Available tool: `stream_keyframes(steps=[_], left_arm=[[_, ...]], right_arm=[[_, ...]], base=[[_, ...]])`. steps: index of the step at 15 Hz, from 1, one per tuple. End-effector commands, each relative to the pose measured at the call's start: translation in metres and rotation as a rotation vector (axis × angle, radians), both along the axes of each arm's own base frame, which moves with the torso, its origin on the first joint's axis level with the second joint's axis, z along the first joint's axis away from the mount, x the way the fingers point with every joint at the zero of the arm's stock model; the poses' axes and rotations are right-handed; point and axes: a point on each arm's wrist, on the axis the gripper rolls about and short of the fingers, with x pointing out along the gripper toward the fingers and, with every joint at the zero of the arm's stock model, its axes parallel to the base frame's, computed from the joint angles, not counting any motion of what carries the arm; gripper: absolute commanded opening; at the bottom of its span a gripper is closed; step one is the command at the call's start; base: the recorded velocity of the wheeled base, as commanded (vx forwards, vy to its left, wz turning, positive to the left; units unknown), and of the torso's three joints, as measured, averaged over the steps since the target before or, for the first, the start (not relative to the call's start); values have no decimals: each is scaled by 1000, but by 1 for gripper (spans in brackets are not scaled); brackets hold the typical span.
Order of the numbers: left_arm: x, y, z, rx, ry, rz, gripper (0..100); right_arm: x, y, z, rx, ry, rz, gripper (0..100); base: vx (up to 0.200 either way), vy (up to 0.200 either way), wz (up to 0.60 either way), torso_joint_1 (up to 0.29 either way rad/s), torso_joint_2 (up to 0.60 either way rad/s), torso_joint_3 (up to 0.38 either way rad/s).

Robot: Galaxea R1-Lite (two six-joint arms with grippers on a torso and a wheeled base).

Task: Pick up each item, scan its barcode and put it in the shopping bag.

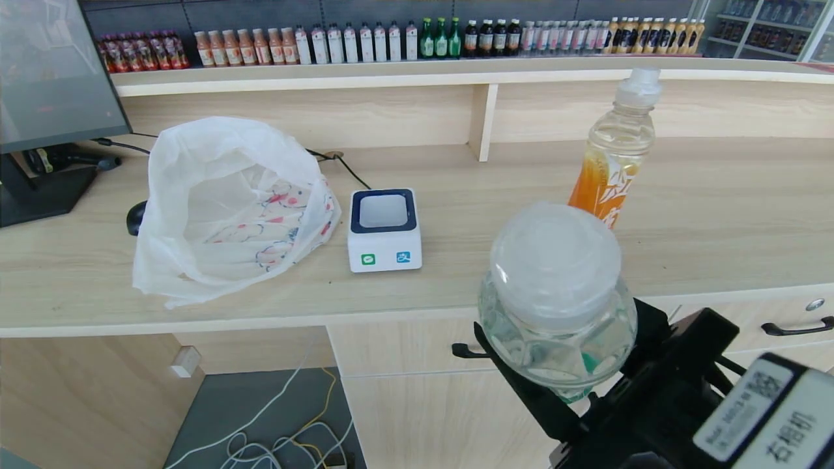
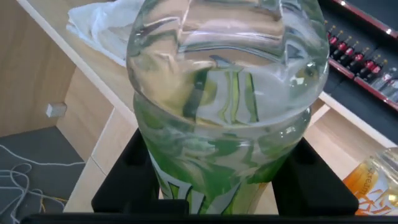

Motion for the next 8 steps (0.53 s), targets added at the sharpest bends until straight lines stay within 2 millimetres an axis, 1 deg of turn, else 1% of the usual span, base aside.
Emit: stream_keyframes(steps=[1, 4, 5, 6, 7, 8], left_arm=[[0, 0, 0, 0, -1, 1, 100], [0, 0, 0, 0, -1, 1, 100], [0, 0, 0, 0, -1, 1, 100], [0, 0, 0, 0, -1, 2, 100], [0, 0, 0, 0, -1, 1, 100], [0, 0, 0, 0, -1, 2, 100]], right_arm=[[-3, 3, -5, -56, -32, 42, 0], [-3, 9, -8, -134, -108, 91, 0], [-2, 14, -5, -148, -150, 133, 0], [-2, 14, -5, -148, -153, 133, 0], [0, 19, -3, -186, -216, 149, 0], [-1, 20, -3, -207, -245, 156, 0]], base=[[0, 0, 0, 0, 0, 0], [0, 0, 0, 0, 0, 0], [0, 0, 0, 0, 0, 0], [0, 0, 0, 0, 0, 0], [0, 0, 0, 0, 0, 0], [0, 0, 0, 0, 0, 0]])
